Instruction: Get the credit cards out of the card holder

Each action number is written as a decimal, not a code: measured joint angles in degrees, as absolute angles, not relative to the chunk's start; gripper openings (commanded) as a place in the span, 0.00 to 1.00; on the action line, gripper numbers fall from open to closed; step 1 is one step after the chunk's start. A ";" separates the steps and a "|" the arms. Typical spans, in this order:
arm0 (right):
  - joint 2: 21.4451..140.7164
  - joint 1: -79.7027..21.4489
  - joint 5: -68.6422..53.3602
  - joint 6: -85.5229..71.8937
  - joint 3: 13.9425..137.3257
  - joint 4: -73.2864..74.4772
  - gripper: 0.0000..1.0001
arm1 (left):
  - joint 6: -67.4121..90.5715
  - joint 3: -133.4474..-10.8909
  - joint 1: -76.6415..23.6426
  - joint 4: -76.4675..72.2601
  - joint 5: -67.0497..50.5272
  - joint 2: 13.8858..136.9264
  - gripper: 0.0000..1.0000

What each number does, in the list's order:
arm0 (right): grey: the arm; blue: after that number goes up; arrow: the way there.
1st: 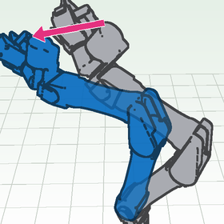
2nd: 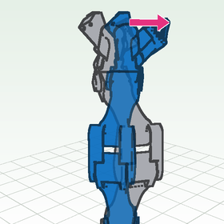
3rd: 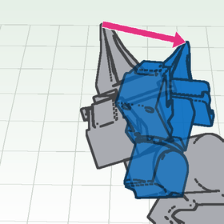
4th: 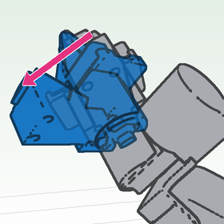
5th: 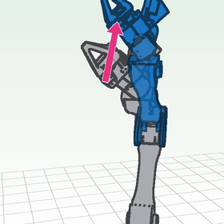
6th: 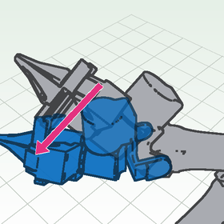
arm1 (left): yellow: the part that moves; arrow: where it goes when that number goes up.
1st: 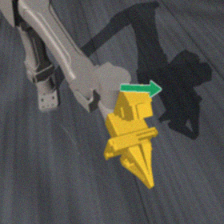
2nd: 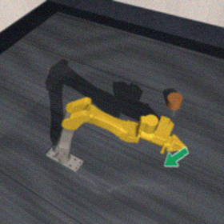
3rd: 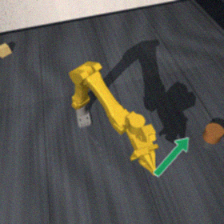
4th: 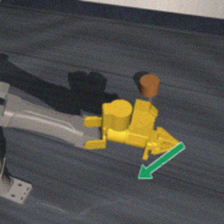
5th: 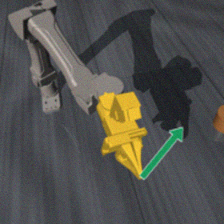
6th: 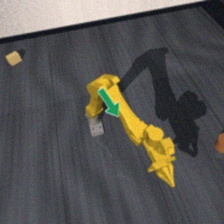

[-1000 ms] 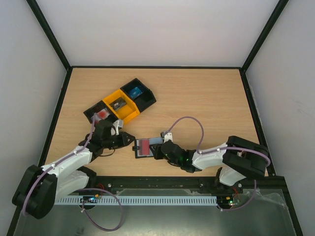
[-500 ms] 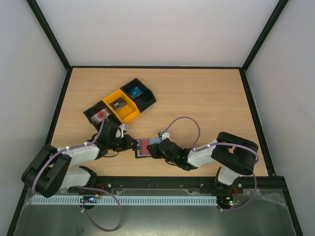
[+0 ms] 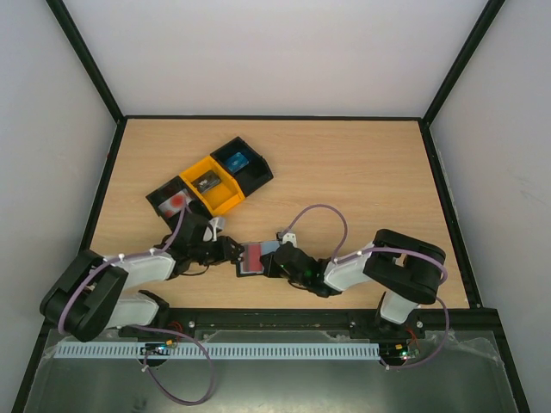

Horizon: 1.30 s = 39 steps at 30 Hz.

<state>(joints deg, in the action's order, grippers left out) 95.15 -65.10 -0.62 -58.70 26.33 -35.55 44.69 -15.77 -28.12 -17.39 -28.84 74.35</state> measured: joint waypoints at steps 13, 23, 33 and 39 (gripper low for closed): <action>95.92 -65.10 0.69 -58.30 27.97 -33.04 0.02 | 45.78 -15.77 -28.27 -16.32 -27.42 70.17 0.54; 95.81 -65.10 0.82 -58.28 28.16 -32.56 0.02 | 46.76 -15.77 -28.32 -18.00 -28.56 70.98 0.54; 95.68 -65.10 0.97 -57.23 31.48 -26.57 0.03 | 48.01 -15.77 -28.34 -20.32 -30.02 70.98 0.54; 95.46 -65.10 1.19 -56.71 32.99 -23.29 0.02 | 48.29 -15.77 -28.34 -21.15 -30.02 71.31 0.55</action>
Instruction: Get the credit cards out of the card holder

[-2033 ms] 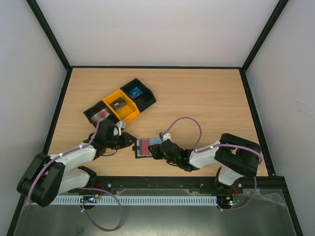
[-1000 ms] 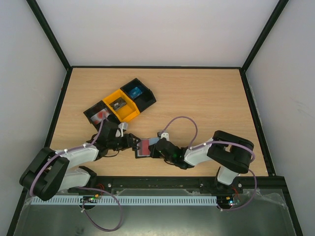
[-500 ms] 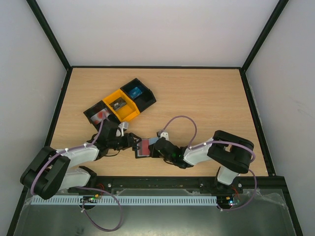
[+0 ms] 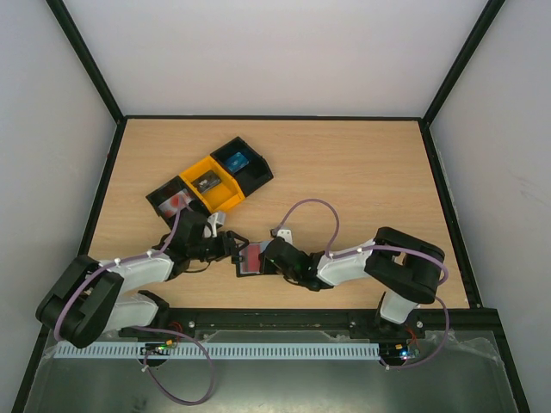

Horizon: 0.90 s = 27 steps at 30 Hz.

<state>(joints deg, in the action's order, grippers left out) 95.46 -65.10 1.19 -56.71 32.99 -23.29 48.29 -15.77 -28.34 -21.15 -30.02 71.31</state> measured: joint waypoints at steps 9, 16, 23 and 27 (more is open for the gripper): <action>95.46 -65.17 2.39 -55.77 34.35 -19.99 0.02 | 48.49 -15.77 -28.34 -21.56 -30.04 71.61 0.58; 95.46 -65.45 2.96 -55.94 34.26 -20.14 0.02 | 48.47 -15.77 -28.32 -21.96 -30.33 72.18 0.59; 95.48 -65.65 3.36 -56.23 33.50 -21.58 0.02 | 48.40 -15.77 -28.34 -24.14 -31.33 73.21 0.60; 95.48 -65.65 3.36 -56.31 33.21 -22.15 0.02 | 48.10 -15.77 -28.34 -24.73 -31.27 75.46 0.60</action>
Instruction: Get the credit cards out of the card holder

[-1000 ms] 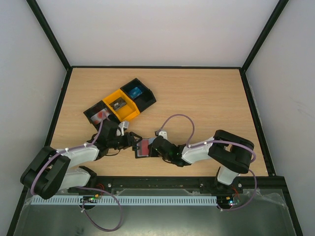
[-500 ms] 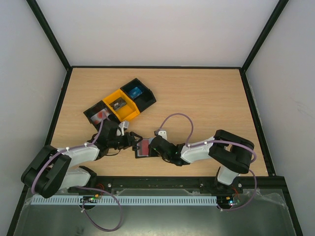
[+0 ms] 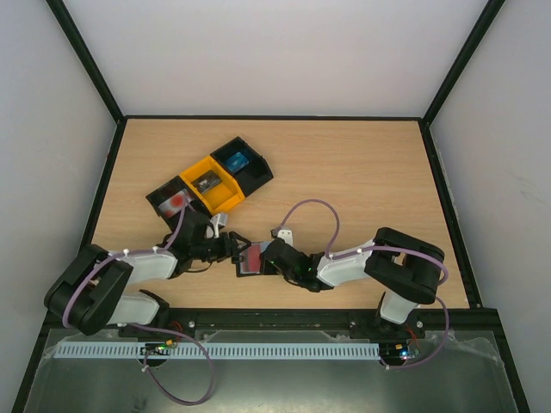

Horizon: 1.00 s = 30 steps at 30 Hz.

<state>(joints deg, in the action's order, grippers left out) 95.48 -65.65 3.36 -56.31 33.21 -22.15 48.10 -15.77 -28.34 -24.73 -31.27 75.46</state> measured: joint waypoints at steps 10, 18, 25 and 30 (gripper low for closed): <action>95.57 -65.65 3.36 -56.45 32.82 -23.07 0.02 | 47.70 -15.77 -28.32 -25.78 -31.00 77.52 0.60; 95.88 -65.65 3.33 -56.90 32.03 -25.08 0.02 | 48.10 -15.79 -28.34 -28.86 -31.66 79.79 0.51; 95.92 -65.65 3.22 -57.14 31.31 -26.68 0.05 | 49.65 -15.77 -28.60 -29.47 -32.80 79.77 0.40; 95.90 -65.65 3.14 -57.25 30.94 -27.59 0.08 | 50.78 -15.77 -29.17 -29.50 -33.43 77.47 0.40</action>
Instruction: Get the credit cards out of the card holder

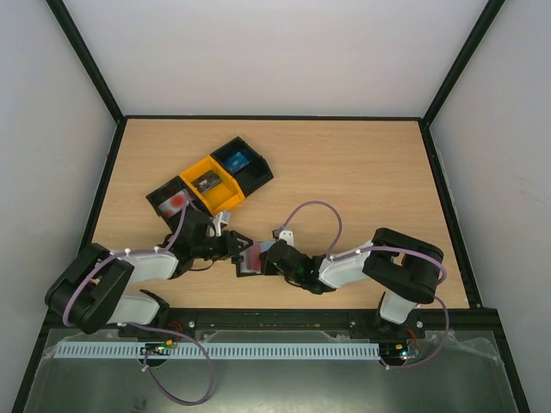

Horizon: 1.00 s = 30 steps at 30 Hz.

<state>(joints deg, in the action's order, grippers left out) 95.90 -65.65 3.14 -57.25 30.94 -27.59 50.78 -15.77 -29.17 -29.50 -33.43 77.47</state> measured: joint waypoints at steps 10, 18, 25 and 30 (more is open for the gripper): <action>93.95 -65.65 3.42 -57.21 30.04 -26.85 0.13 | 52.56 -15.77 -29.63 -29.69 -34.76 75.24 0.40; 91.83 -65.65 4.08 -56.88 29.58 -24.67 0.14 | 53.43 -15.79 -30.33 -30.06 -35.07 75.26 0.41; 85.08 -65.65 7.25 -56.21 28.69 -20.03 0.23 | 54.50 -17.43 -32.29 -30.52 -35.42 75.85 0.43; 78.15 -65.65 9.85 -56.14 27.09 -17.06 0.24 | 54.74 -19.62 -34.09 -30.85 -35.35 76.93 0.44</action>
